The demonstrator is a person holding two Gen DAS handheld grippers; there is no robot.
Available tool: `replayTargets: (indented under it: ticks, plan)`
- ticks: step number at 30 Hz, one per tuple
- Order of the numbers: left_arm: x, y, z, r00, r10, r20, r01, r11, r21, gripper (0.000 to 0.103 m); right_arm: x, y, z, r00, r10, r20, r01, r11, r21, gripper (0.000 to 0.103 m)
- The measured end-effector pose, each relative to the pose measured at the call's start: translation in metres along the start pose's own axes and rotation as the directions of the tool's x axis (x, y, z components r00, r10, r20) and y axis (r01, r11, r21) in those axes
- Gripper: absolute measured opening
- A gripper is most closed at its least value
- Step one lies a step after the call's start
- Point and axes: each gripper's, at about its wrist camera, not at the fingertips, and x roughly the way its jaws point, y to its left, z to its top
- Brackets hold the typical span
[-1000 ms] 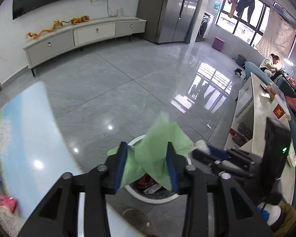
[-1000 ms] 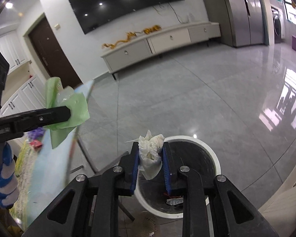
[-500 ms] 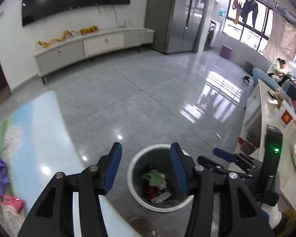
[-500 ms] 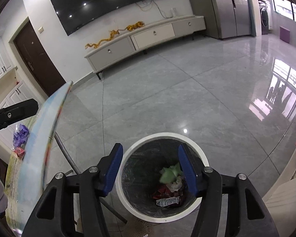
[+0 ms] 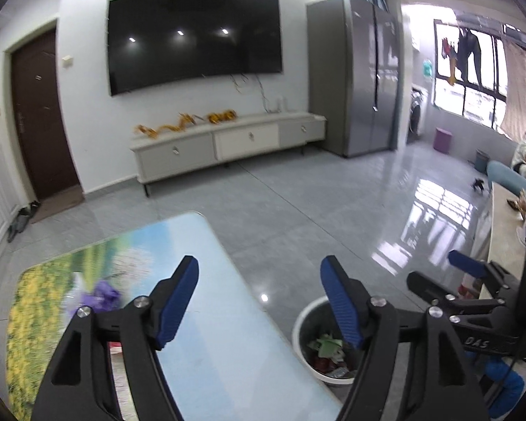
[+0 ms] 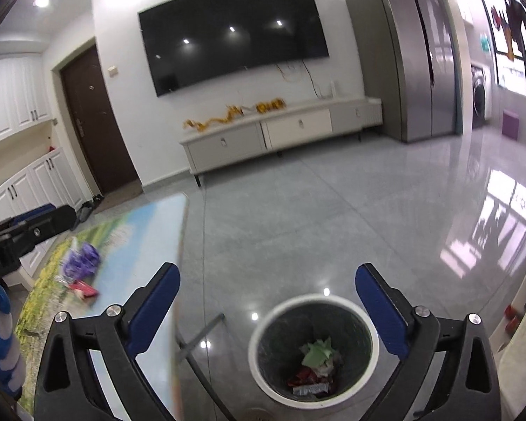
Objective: Collect trash
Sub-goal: 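Move both open tools back toward the remaining trash on the table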
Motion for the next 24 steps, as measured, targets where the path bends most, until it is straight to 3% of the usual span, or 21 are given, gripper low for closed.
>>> replayTargets:
  ticks: [12, 20, 24]
  plan:
    - [-0.090, 0.069, -0.008, 0.982, 0.120, 0.147, -0.112, 0.992, -0.061, 0.071, -0.077, 0.084, 0.041, 0.980, 0.114, 0.164, -0.097, 0.989, -0.109, 0.103]
    - [-0.135, 0.120, -0.021, 0.961, 0.175, 0.213, -0.150, 0.980, -0.129, 0.071, -0.106, 0.139, 0.055, 0.963, 0.172, 0.206, -0.129, 0.970, -0.208, 0.103]
    - [-0.146, 0.148, -0.029, 0.962, 0.181, 0.203, -0.152, 0.977, -0.148, 0.071, -0.109, 0.164, 0.057, 0.956, 0.219, 0.196, -0.164, 0.951, -0.261, 0.103]
